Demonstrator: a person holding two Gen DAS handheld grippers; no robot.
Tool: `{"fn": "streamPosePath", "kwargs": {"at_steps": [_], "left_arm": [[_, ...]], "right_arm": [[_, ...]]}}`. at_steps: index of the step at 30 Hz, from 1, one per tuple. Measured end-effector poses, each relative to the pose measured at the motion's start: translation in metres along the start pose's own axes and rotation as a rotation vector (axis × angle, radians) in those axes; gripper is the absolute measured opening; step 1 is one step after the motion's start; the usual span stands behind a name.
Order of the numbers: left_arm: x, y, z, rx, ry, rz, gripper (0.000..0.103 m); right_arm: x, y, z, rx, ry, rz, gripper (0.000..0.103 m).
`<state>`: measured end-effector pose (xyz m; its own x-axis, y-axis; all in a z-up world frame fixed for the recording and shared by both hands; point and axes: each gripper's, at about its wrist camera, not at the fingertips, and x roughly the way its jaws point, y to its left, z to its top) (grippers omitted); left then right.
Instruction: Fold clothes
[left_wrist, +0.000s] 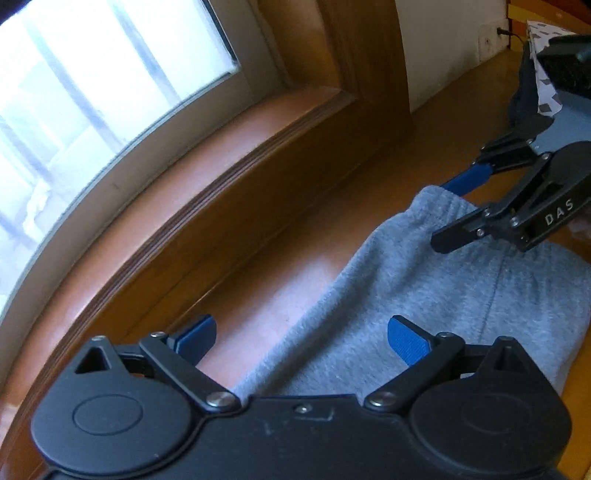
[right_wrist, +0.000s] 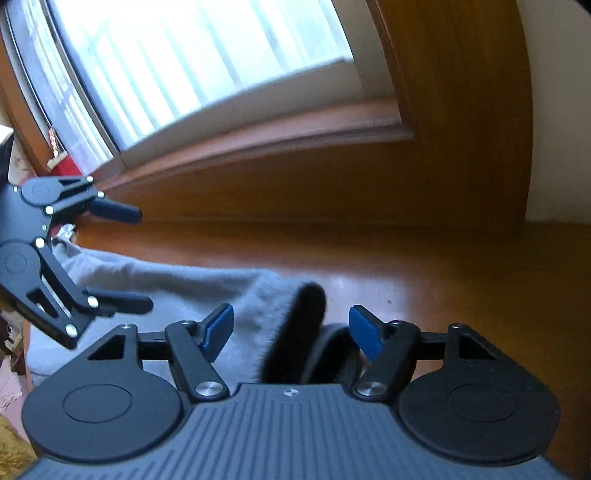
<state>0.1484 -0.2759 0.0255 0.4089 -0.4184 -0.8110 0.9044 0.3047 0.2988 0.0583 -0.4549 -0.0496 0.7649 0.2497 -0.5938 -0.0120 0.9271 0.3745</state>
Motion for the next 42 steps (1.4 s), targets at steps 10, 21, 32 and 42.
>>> {"fn": "streamPosePath", "kwargs": {"at_steps": [10,21,32,42], "left_arm": [[0.023,0.035,-0.018,0.044,0.071,-0.108,0.094],[0.026,0.029,-0.028,0.001,0.088,-0.087,0.094],[-0.026,-0.001,-0.037,0.054,0.015,-0.058,0.095],[-0.002,-0.025,-0.025,0.017,0.034,-0.031,0.095]], "right_arm": [[0.012,0.002,0.001,-0.042,0.001,0.045,0.064],[0.009,-0.004,-0.002,0.058,-0.073,0.160,0.027],[-0.097,0.059,0.007,0.084,-0.167,0.210,0.019],[-0.018,0.040,-0.013,0.008,0.001,-0.144,0.039]]}}
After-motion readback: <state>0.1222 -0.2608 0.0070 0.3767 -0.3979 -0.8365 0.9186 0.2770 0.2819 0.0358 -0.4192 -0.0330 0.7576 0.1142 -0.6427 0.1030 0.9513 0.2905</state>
